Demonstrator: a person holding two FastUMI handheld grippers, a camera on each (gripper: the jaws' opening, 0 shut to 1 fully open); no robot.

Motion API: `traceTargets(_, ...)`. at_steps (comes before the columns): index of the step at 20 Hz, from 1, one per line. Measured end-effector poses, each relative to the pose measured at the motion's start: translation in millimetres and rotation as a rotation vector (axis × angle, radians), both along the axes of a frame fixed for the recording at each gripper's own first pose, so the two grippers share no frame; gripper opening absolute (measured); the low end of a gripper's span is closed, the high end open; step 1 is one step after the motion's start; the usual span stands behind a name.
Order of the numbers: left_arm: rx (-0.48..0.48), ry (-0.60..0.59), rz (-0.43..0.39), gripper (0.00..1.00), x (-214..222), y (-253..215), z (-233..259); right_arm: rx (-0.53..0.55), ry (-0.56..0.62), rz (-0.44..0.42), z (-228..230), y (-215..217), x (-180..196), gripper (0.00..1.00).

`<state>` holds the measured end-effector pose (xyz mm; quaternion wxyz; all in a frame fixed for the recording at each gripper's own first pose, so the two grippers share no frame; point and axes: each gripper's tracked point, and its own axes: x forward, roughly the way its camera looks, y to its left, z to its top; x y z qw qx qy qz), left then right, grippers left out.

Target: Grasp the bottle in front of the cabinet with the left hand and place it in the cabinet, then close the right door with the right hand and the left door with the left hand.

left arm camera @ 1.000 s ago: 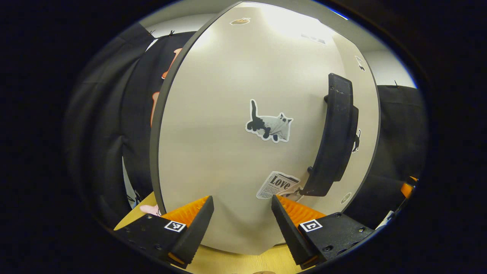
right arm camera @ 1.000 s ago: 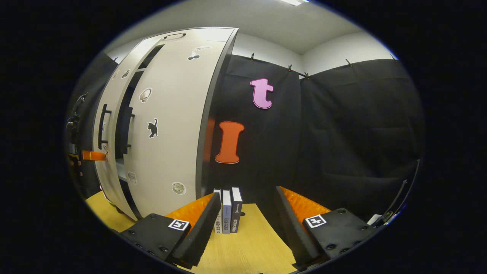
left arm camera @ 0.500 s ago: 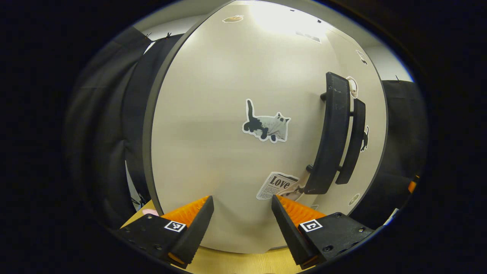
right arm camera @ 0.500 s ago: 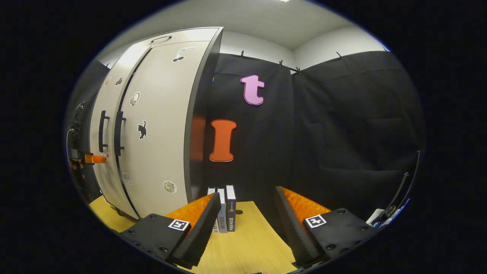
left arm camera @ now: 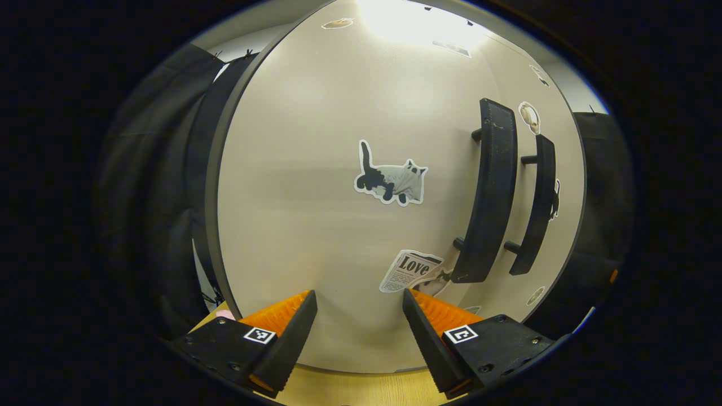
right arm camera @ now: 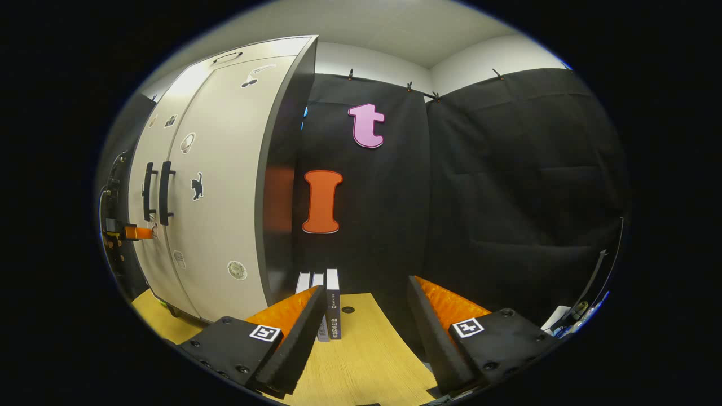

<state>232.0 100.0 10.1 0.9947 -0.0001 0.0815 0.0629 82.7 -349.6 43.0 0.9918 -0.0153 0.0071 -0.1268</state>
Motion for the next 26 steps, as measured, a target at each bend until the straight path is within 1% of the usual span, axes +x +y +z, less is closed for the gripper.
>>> traceTargets(1, 0.001, 0.001, 0.004, 0.94, 0.0, 0.1, 0.4, 0.004, 0.0, -0.001, -0.7, -4.3, -0.8, 0.95)
traceTargets(2, 0.001, 0.003, 0.01, 0.93, 0.4, -0.3, 0.7, 0.007, 0.001, -0.002, -1.3, -7.7, -0.1, 0.88)
traceTargets(3, 0.003, 0.005, 0.014, 0.93, 1.0, -0.1, 1.1, 0.012, 0.003, 0.0, -2.9, -11.2, -0.2, 0.88)
traceTargets(4, 0.003, 0.006, 0.019, 0.94, 1.5, -0.1, 0.4, 0.016, 0.003, 0.002, -3.0, -13.7, 0.2, 0.94)
traceTargets(5, 0.004, 0.008, 0.022, 0.93, 0.7, -0.4, 0.2, 0.017, 0.003, 0.002, -3.6, -17.2, 0.0, 0.88)
traceTargets(6, 0.006, 0.006, 0.024, 0.94, 1.5, -0.3, 0.9, 0.016, 0.005, 0.001, -4.6, -20.3, 0.6, 0.88)
traceTargets(7, 0.005, 0.009, 0.024, 0.94, 1.6, -0.3, -0.1, 0.016, 0.005, 0.0, -4.6, -24.0, 0.2, 0.95)
traceTargets(9, -0.005, 0.008, 0.03, 0.93, 3.6, 0.3, -1.6, 0.024, 0.006, 0.005, -6.4, -27.7, 3.1, 0.95)
traceTargets(10, -0.008, 0.006, 0.035, 0.93, 3.2, 0.3, -1.3, 0.027, 0.007, 0.008, -7.6, -29.5, 4.2, 0.88)
traceTargets(11, -0.009, 0.008, 0.04, 0.93, 2.5, -0.3, -1.6, 0.029, 0.008, 0.011, -9.1, -31.0, 5.3, 0.88)
traceTargets(12, -0.008, 0.006, 0.045, 0.93, 2.6, -0.5, -1.2, 0.03, 0.009, 0.015, -9.6, -32.1, 7.8, 0.95)
traceTargets(16, 0.025, 0.001, 0.056, 0.94, 1.6, -0.9, -0.7, 0.039, 0.013, 0.032, -13.7, -36.2, 11.5, 0.95)
traceTargets(21, 0.011, -0.016, 0.091, 0.94, -0.5, -1.2, -1.6, 0.055, 0.016, 0.059, -18.8, -37.6, 11.0, 0.95)
traceTargets(26, 0.025, -0.021, 0.1, 0.94, -0.1, -1.6, -1.1, 0.047, 0.021, 0.073, -20.2, -44.0, 2.9, 0.95)
